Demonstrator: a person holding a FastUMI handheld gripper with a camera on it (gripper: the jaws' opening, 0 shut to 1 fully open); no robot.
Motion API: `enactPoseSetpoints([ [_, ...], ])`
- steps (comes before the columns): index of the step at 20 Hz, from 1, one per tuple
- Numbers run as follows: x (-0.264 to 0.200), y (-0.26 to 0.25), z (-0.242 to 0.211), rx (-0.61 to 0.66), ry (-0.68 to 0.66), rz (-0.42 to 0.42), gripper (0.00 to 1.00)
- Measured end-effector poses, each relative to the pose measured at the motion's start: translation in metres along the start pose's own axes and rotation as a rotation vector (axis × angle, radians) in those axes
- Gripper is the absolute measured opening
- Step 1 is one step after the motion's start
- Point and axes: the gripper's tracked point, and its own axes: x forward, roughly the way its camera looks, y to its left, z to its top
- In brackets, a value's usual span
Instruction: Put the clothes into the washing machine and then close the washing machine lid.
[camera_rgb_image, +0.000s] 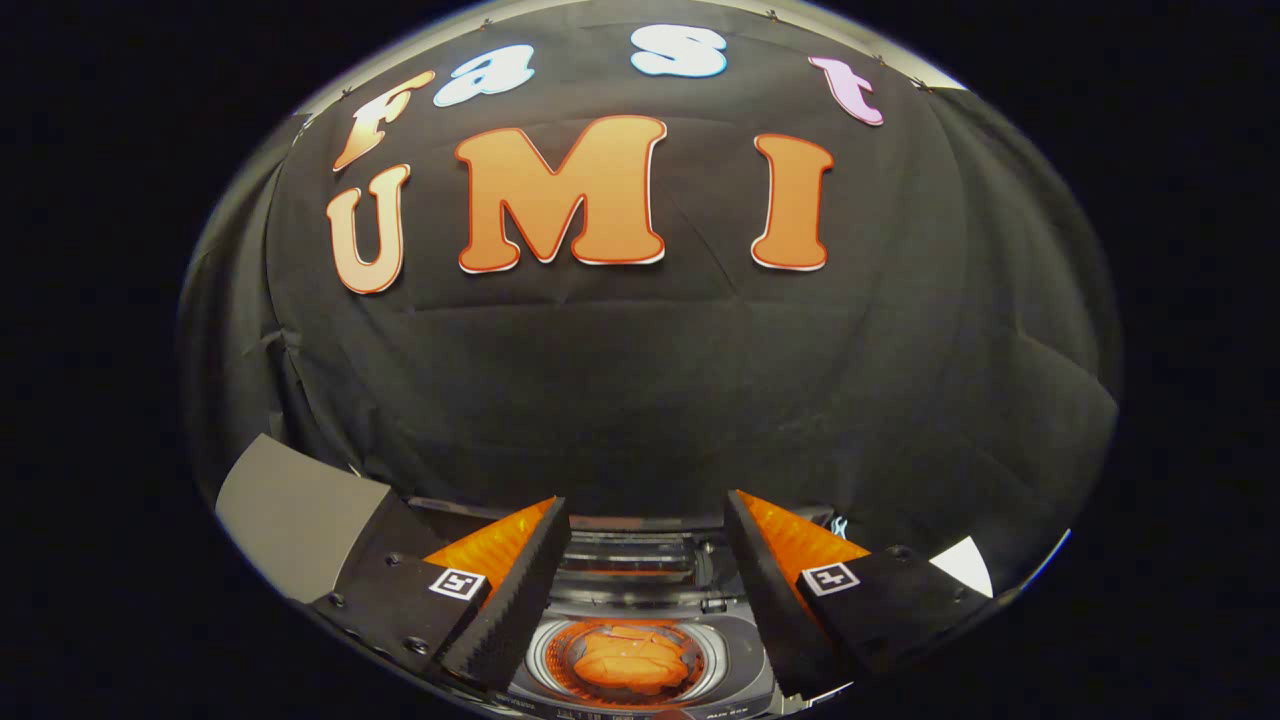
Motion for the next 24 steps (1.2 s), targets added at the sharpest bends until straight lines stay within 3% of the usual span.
enactPoseSetpoints([
  [8, 0.061, 0.015, 0.003, -0.02, -0.002, 0.019, 0.99],
  [13, 0.099, 0.02, -0.017, 0.018, 0.077, 0.039, 0.99],
  [17, 0.107, 0.021, -0.051, 0.032, 0.161, 0.046, 1.0],
  [18, 0.107, 0.023, -0.043, 0.064, 0.117, 0.054, 0.99],
  [24, 0.1, 0.023, -0.051, 0.053, 0.142, 0.084, 0.99],
])
